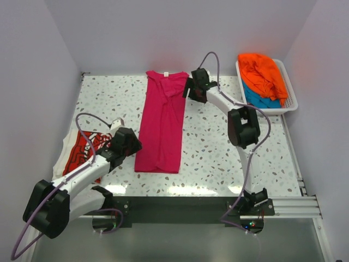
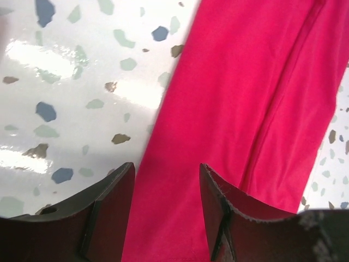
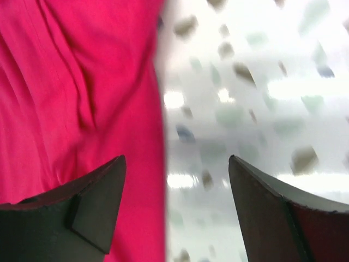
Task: Fold and stack the t-shirts
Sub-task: Fold the tshirt
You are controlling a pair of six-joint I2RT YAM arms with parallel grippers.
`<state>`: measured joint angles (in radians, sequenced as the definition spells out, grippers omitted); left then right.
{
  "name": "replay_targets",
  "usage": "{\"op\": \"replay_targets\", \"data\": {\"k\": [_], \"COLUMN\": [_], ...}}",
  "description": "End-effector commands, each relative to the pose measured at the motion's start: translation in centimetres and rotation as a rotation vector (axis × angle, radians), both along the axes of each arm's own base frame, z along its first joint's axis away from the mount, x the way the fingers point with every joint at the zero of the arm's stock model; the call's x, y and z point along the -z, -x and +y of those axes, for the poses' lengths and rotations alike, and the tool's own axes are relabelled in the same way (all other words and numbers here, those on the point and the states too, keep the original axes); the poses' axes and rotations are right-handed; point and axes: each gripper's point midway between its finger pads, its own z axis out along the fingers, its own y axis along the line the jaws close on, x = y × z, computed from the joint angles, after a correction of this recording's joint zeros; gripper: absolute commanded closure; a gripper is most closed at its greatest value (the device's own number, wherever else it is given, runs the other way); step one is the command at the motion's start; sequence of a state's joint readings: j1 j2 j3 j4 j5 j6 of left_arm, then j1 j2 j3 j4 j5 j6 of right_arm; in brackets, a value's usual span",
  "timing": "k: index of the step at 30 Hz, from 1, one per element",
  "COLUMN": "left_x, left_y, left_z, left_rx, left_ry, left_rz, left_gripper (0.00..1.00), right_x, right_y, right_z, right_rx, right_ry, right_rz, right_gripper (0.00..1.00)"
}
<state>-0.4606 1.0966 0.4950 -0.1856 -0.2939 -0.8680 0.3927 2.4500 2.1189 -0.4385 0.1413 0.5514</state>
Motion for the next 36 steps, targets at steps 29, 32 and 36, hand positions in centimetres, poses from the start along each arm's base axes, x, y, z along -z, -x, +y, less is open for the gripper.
{"op": "replay_targets", "data": {"k": [29,32,36], "left_x": [5.8,5.7,5.8], "left_y": [8.3,8.7,9.2], "left_z": [2.5,2.4,2.1], "left_rx": [-0.016,-0.011,0.001], "left_ry": [0.031,0.046,0.062], "left_rz": [0.077,0.086,0.109], "left_gripper": [0.45,0.45,0.45], "right_x": [2.3,2.5,2.2], "right_y": [40.1,40.2,40.3], "right_z": [4.3,4.2,5.5], "right_rx": [-0.200,-0.174,-0.183], "right_ry": [-0.221,-0.241,-0.279], "right_rz": [0.224,0.216,0.215], "right_gripper": [0.34,0.34,0.34]}}
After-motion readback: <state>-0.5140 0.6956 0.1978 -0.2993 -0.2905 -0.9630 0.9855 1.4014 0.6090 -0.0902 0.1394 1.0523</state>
